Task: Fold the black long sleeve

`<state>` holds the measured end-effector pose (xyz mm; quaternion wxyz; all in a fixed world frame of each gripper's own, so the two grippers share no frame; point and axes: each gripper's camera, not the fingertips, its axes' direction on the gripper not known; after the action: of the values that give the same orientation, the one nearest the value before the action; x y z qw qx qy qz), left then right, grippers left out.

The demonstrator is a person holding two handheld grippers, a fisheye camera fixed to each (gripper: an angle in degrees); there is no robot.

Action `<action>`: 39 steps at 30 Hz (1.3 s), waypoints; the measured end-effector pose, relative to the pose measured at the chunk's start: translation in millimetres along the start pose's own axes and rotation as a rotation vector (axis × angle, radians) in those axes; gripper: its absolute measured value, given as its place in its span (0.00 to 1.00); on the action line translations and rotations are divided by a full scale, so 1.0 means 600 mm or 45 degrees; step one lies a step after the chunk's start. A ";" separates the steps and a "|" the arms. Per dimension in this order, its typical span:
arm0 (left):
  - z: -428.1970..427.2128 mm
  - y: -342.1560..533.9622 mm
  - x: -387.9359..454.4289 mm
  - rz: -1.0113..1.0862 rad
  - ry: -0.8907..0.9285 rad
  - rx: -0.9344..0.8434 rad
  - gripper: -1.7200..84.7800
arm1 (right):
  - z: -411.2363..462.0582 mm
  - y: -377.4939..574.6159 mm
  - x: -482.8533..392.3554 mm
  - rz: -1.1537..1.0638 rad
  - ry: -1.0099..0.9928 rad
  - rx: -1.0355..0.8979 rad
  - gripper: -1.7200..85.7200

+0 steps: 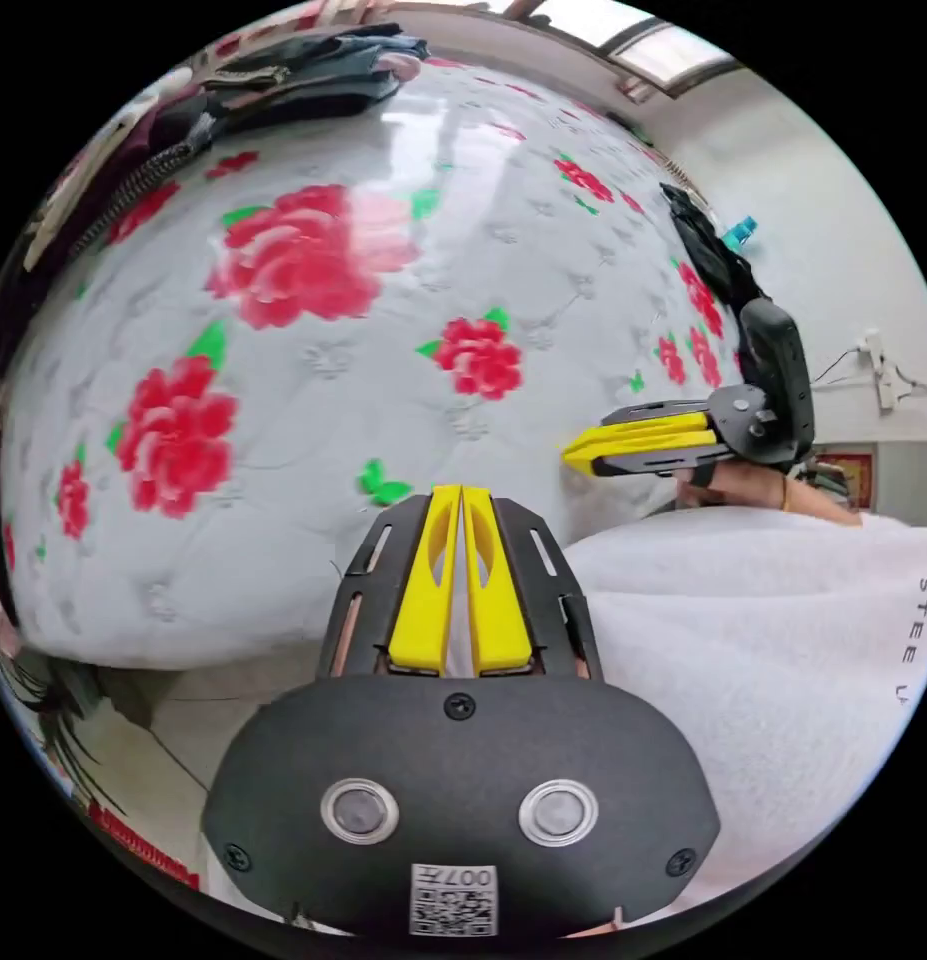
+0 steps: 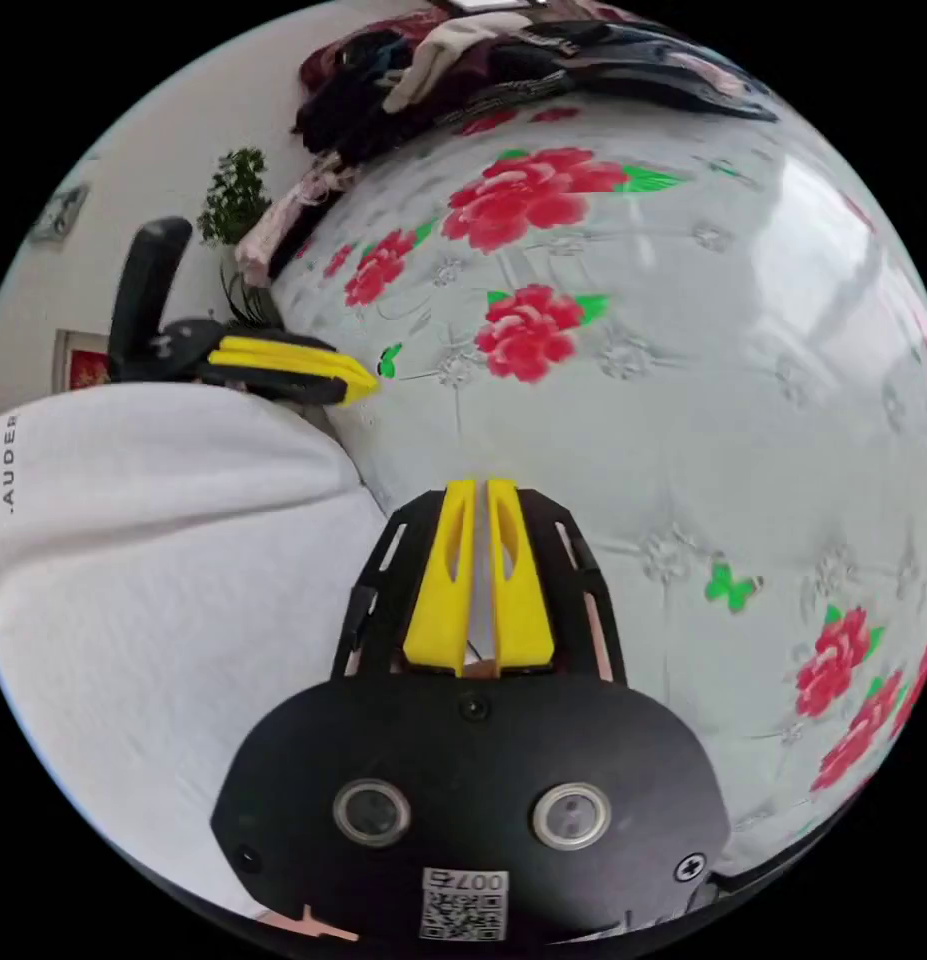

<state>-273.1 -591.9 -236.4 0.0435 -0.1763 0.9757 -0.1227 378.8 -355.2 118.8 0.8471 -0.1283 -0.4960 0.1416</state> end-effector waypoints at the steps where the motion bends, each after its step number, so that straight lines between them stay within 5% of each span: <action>1: 0.027 -0.018 0.033 0.035 0.023 -0.034 0.01 | -0.037 0.036 0.029 0.018 0.041 0.090 0.04; 7: 0.133 -0.117 0.139 0.104 -0.324 -0.208 0.01 | -0.282 0.289 0.277 0.636 0.480 0.533 0.08; 11: 0.164 -0.134 0.159 0.176 -0.432 -0.260 0.01 | -0.424 0.481 0.430 1.167 0.931 0.591 0.12; 14: 0.180 -0.138 0.157 0.185 -0.434 -0.248 0.01 | -0.469 0.580 0.514 1.456 1.012 0.551 0.14; 16: 0.193 -0.151 0.152 0.151 -0.425 -0.284 0.01 | -0.453 0.612 0.572 1.518 0.836 0.435 0.14; 20: 0.213 -0.178 0.137 0.083 -0.388 -0.392 0.01 | -0.444 0.608 0.584 1.519 0.931 0.431 0.13; 27: 0.228 -0.168 0.092 0.079 -0.255 -0.338 0.01 | -0.466 0.617 0.560 1.422 0.695 0.650 0.05; 33: 0.228 -0.117 0.036 -0.020 -0.049 -0.123 0.01 | -0.424 0.443 0.407 0.810 0.355 0.770 0.03; 39: 0.178 -0.054 0.000 0.019 0.115 0.155 0.03 | -0.313 0.167 0.181 -0.025 -0.060 0.495 0.02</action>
<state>-248.7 -645.1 -331.3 0.0111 -0.1605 0.9687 -0.1892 582.9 -236.7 81.0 0.8455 0.0460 -0.4800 0.2295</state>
